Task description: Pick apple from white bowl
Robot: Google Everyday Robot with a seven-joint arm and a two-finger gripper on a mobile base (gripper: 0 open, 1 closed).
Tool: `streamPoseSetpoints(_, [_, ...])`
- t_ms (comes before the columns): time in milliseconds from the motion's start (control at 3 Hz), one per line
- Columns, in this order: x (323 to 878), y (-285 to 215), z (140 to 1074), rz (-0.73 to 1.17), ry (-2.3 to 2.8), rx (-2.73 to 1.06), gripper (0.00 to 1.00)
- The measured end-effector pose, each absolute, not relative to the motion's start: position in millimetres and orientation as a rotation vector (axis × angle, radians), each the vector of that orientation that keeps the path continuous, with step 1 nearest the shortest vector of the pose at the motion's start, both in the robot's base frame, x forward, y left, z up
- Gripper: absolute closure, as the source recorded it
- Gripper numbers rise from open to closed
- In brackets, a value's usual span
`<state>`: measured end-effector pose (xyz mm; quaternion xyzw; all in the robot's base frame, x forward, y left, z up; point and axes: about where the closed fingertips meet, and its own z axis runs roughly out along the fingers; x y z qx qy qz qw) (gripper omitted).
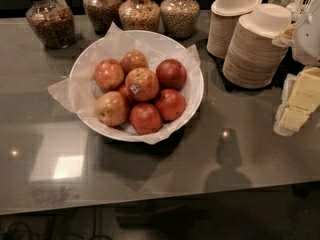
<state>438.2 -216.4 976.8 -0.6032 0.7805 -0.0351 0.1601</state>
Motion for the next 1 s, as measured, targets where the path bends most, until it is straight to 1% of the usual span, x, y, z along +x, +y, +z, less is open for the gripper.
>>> streamPoseSetpoints(333, [439.0,-211.9,977.8,-0.093,2.213,-1.723,0.0])
streamPoseSetpoints(1000, [447.8,-153.3,989.9,0.058,1.987,-1.745,0.0])
